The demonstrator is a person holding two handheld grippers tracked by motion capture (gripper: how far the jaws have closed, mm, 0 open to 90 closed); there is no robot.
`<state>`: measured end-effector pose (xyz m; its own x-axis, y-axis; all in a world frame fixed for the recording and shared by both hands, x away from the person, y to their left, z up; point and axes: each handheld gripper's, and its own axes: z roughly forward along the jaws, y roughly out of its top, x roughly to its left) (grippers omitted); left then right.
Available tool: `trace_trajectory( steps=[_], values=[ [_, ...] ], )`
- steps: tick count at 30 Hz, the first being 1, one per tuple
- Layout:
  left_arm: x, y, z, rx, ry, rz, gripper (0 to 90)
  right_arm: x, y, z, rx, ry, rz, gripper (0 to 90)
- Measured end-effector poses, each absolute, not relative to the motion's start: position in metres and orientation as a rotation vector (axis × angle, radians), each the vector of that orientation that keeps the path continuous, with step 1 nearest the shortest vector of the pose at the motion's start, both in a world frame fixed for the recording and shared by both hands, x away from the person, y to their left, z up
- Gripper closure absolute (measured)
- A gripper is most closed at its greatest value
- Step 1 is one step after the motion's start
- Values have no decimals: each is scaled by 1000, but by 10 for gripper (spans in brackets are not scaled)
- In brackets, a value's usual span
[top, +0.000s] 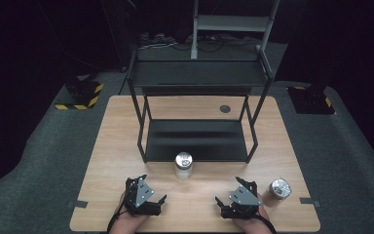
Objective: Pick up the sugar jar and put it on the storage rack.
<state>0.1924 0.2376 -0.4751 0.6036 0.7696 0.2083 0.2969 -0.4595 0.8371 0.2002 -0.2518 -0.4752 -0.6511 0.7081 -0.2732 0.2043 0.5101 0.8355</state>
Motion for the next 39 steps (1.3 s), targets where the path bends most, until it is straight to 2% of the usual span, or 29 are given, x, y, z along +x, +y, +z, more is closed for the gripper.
trace_trajectory(
  steps=[22,39],
  values=[
    [192,238,-475,2032,838,752,8,206,-256,-473,748,2175,1097,7],
    [188,253,-472,1965,866,709,7,207,-260,-473,777,2167,1124,8]
  ],
)
